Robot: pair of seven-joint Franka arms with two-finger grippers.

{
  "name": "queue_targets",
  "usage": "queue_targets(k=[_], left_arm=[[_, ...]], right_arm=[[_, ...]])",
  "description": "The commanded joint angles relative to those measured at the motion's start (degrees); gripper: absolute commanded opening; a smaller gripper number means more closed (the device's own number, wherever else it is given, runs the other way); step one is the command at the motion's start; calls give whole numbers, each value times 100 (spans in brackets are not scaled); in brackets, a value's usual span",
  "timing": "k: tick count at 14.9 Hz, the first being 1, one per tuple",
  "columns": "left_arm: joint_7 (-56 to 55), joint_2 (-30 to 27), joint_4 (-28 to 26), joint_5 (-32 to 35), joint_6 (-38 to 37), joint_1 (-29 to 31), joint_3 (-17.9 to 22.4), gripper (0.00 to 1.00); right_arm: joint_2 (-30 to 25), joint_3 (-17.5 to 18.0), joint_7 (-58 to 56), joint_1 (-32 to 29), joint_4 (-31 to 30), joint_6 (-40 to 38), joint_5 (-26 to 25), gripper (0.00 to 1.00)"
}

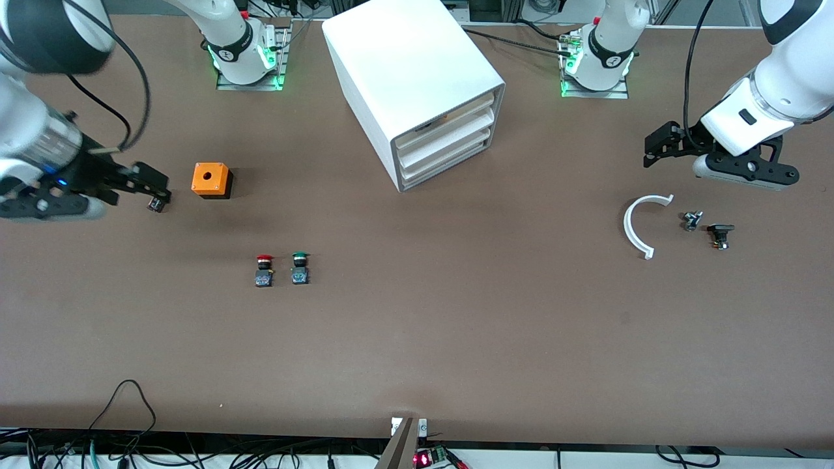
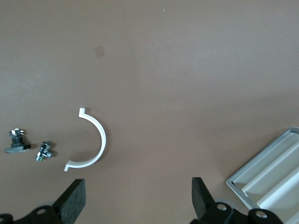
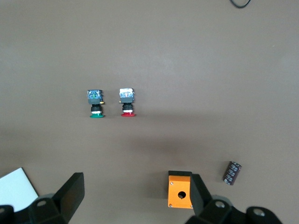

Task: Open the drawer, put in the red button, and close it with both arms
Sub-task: 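Reach the right gripper toward the red button while the left gripper approaches the drawers, then grasp the red button with the right gripper while the left gripper nears the drawer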

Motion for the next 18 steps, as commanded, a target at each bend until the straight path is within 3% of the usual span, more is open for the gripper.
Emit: queue_targets(k=[1, 3, 7, 12, 15, 18], left_arm=[[12, 104, 176, -519, -546, -108, -87, 100], [21, 113, 185, -977, -960, -116, -219, 100], [178, 375, 167, -1784, -1067, -116, -474, 100], [2013, 1184, -183, -3453, -1015, -20, -474, 100], [3593, 1773, -666, -4518, -506, -20, -466, 100], [4790, 2387, -949, -5345, -144, -37, -474, 99]], right_arm=[[370, 7, -85, 119, 49, 221, 70, 100], [599, 103, -234, 172, -73, 607, 70, 100], [1223, 148, -357, 268, -346, 1582, 70, 100], [1873, 262, -647, 278, -907, 2934, 70, 100], [2277, 280, -674, 278, -1233, 3762, 70, 100], [2480, 402, -665, 278, -1331, 4115, 79, 100]])
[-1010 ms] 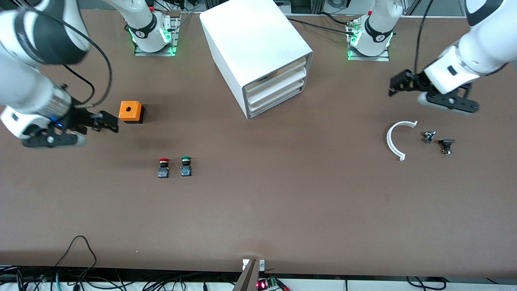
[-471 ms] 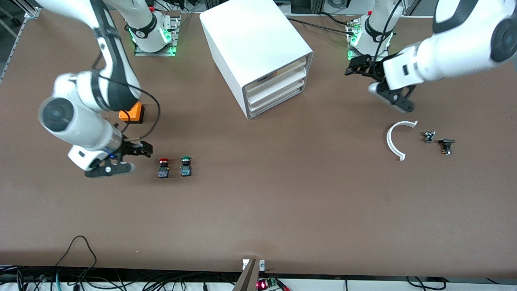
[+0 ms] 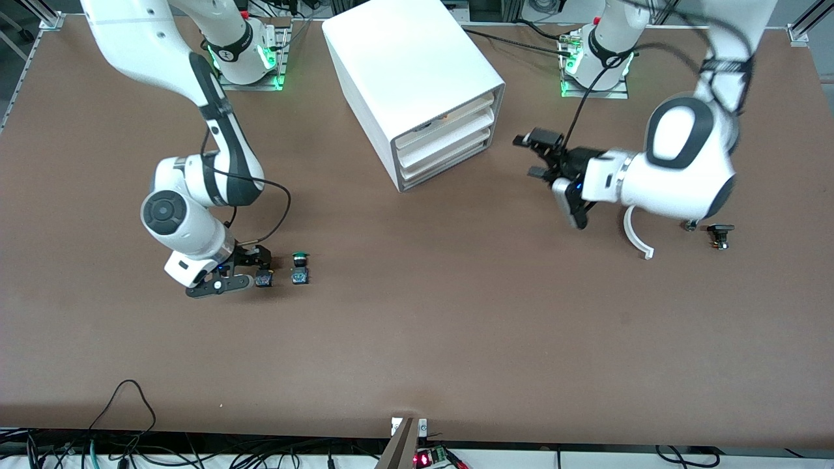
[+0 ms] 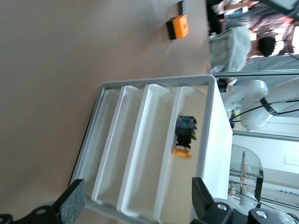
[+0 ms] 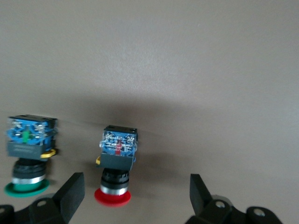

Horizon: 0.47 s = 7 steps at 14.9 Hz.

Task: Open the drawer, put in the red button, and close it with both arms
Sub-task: 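Grasp the red button with the right gripper while the left gripper nears the drawer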

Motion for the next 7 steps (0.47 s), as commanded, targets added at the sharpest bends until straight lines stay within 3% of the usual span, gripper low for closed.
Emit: queue_targets(k=[1, 3, 6, 7], left_arm=[[1080, 572, -118, -687, 147, 26, -15, 98], [1608, 829, -292, -1223, 313, -27, -15, 94], [2225, 996, -714, -1900, 534, -255, -111, 70], [2322, 1040, -820, -1989, 543, -299, -120, 69]], right_arm=[[81, 134, -81, -7, -86, 286, 138, 100], [187, 230, -63, -7, -86, 418, 444, 100], [336, 257, -63, -15, -86, 629, 534, 100], [372, 257, -63, -24, -78, 656, 534, 100]])
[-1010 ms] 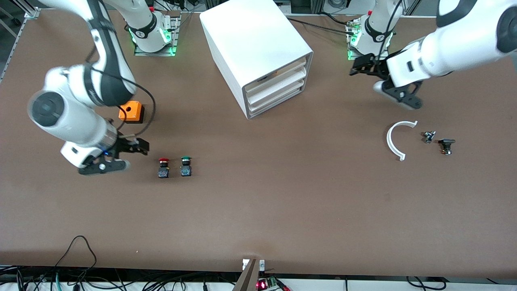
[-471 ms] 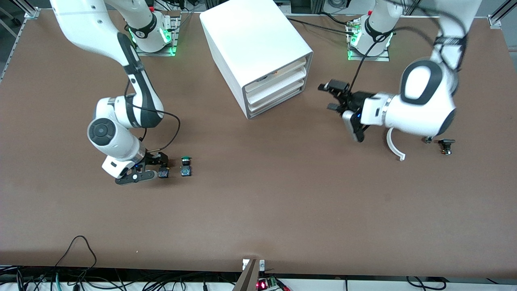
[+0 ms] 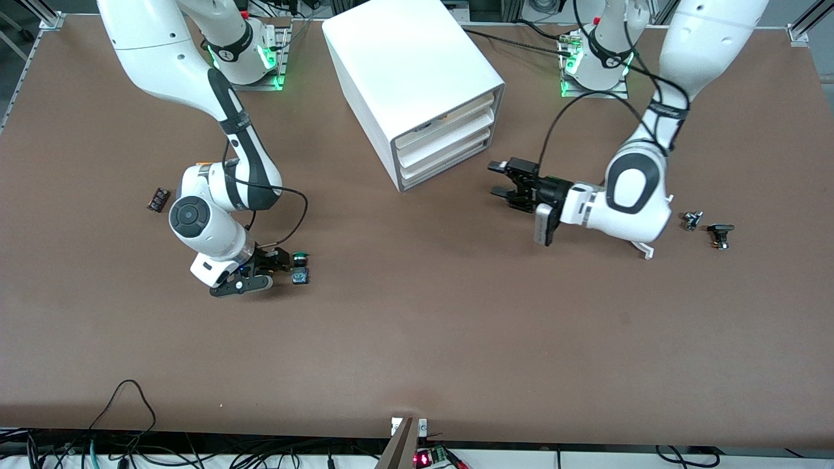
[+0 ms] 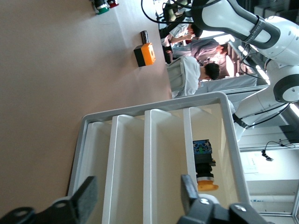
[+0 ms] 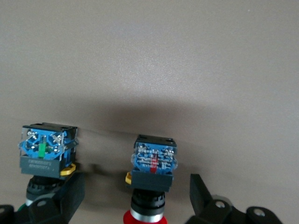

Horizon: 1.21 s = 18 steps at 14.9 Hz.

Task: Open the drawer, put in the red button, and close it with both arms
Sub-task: 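Grasp the red button with the right gripper while the left gripper nears the drawer, then grip the drawer front with the left gripper while the right gripper holds the button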

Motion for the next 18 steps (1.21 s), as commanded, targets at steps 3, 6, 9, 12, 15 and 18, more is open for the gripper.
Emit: queue_targets(k=[3, 6, 9, 12, 15, 18], left_arm=[[475, -43, -584, -370, 163, -176, -108, 61], [475, -60, -840, -423, 163, -176, -284, 47], [475, -78, -1085, -607, 154, -167, -389, 42], [475, -113, -1428, -854, 172, -141, -609, 41], [475, -157, -1517, -924, 163, -150, -627, 37], [466, -157, -1526, -933, 145, -176, -635, 0]], right_arm=[[66, 30, -80, -84, -32, 190, 123, 96], [66, 30, -63, -93, -5, 181, 123, 79], [57, 30, -54, -93, 4, 163, 123, 49], [57, 30, -45, -93, 21, 146, 132, 23], [40, 30, -45, -93, 30, 128, 149, 0], [-4, 21, 243, -85, 109, 58, 149, 0]])
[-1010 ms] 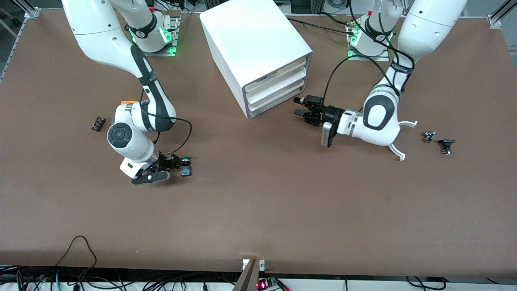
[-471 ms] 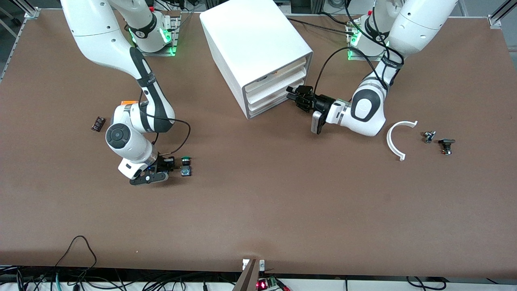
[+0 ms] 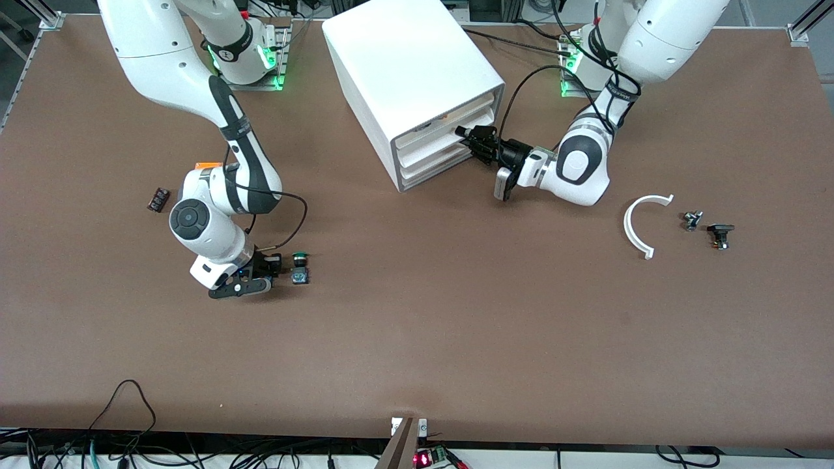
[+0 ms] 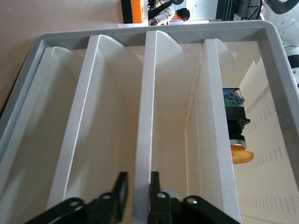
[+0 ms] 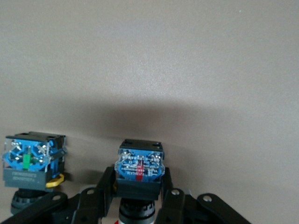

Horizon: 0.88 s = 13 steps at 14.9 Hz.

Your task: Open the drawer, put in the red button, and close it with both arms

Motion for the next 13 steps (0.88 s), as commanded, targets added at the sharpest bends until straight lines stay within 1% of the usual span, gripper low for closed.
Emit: queue_targets(k=[1, 3, 4, 6, 9, 11, 13], left_arm=[[114, -188, -173, -172, 55, 6, -35, 0], [-26, -188, -121, -172, 46, 23, -27, 0], [-132, -188, -94, -154, 46, 67, -1, 0], [-386, -153, 203, 3, 20, 155, 113, 0], [-1114, -30, 949, 853, 20, 400, 167, 0], [-1432, 215, 1494, 1390, -6, 620, 167, 0], [-1503, 435, 1873, 1559, -33, 857, 158, 0]], right_arm=[[-132, 35, 375, 0, 58, -137, 92, 0], [-176, 26, 841, 53, 198, -408, 75, 0], [-202, 17, 930, 53, 364, -706, 75, 0], [-211, 0, 1184, 53, 794, -1426, 75, 0], [-282, 0, 1851, 62, 1340, -2271, 5, 0], [-282, 0, 2308, 62, 1910, -2956, 5, 0], [-290, 8, 2932, 158, 2315, -3423, -48, 0]])
